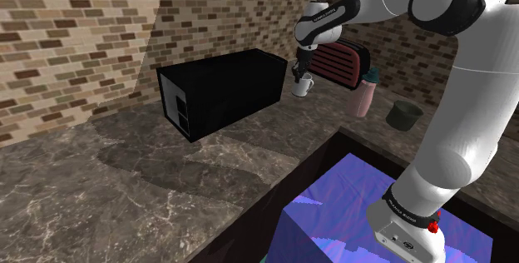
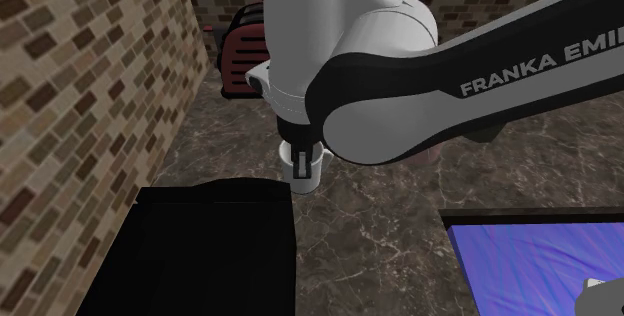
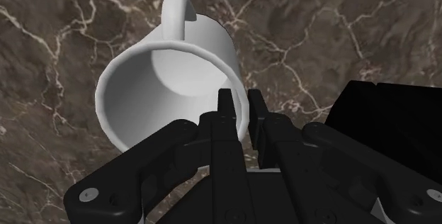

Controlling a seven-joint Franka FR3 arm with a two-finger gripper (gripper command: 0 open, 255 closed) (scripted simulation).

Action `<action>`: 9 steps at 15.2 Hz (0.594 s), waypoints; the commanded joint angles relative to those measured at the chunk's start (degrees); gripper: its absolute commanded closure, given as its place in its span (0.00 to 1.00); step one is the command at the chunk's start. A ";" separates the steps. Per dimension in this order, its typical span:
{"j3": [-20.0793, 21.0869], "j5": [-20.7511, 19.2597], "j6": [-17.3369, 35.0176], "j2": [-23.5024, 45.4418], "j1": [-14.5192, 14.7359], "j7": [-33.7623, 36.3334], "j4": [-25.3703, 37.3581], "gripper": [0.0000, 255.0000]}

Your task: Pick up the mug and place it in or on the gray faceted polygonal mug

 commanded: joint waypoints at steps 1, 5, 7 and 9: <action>0.00 0.00 0.01 -0.01 0.00 0.00 0.01 1.00; -0.07 -0.21 -2.70 -1.34 0.08 0.03 1.41 1.00; -0.10 -0.31 -4.08 -1.94 0.11 0.03 2.19 1.00; -0.12 -0.39 -5.47 -2.50 0.14 0.03 3.02 1.00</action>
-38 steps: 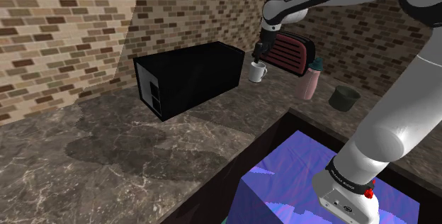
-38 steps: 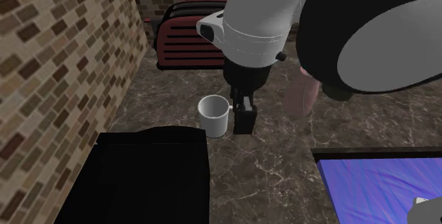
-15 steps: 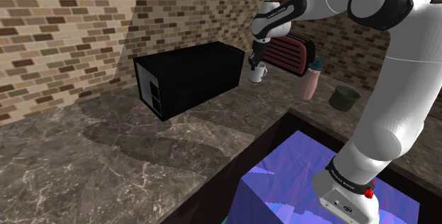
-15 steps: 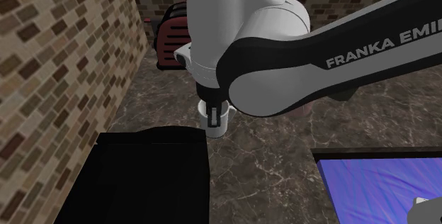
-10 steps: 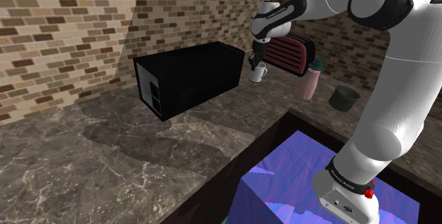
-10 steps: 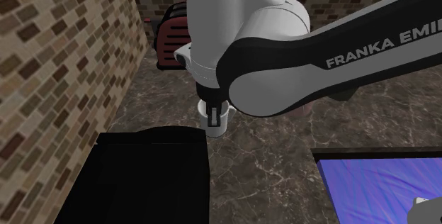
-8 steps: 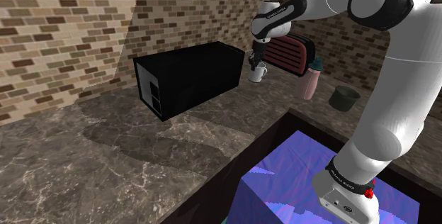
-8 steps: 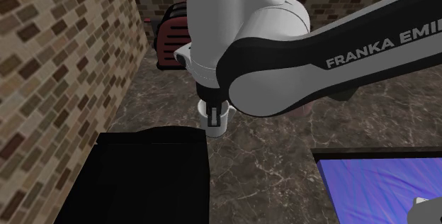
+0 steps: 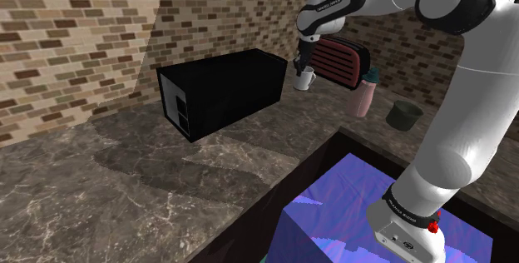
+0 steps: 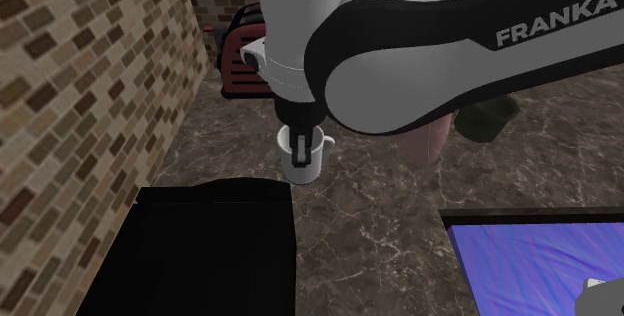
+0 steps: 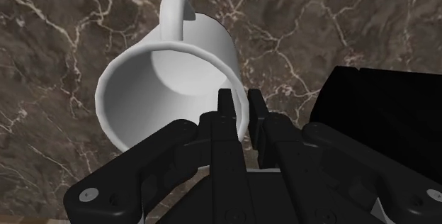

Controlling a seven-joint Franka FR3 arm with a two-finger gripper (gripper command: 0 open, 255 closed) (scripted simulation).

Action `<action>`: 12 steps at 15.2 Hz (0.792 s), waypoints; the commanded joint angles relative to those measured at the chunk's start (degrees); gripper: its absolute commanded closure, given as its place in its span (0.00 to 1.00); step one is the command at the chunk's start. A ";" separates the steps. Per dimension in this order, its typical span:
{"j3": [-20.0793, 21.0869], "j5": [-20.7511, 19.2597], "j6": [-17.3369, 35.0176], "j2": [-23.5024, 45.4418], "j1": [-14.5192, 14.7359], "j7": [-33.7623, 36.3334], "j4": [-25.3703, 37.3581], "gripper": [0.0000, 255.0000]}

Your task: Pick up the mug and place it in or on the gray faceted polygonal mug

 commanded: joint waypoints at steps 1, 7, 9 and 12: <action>-0.05 -0.07 -1.56 -0.58 -0.03 -0.10 1.00 1.00; -0.10 -0.26 -5.80 -1.93 0.04 -0.15 3.90 1.00; -0.12 -0.31 -7.24 -2.29 0.05 -0.17 4.98 1.00; -0.13 -0.36 -9.41 -2.75 0.07 -0.22 6.70 1.00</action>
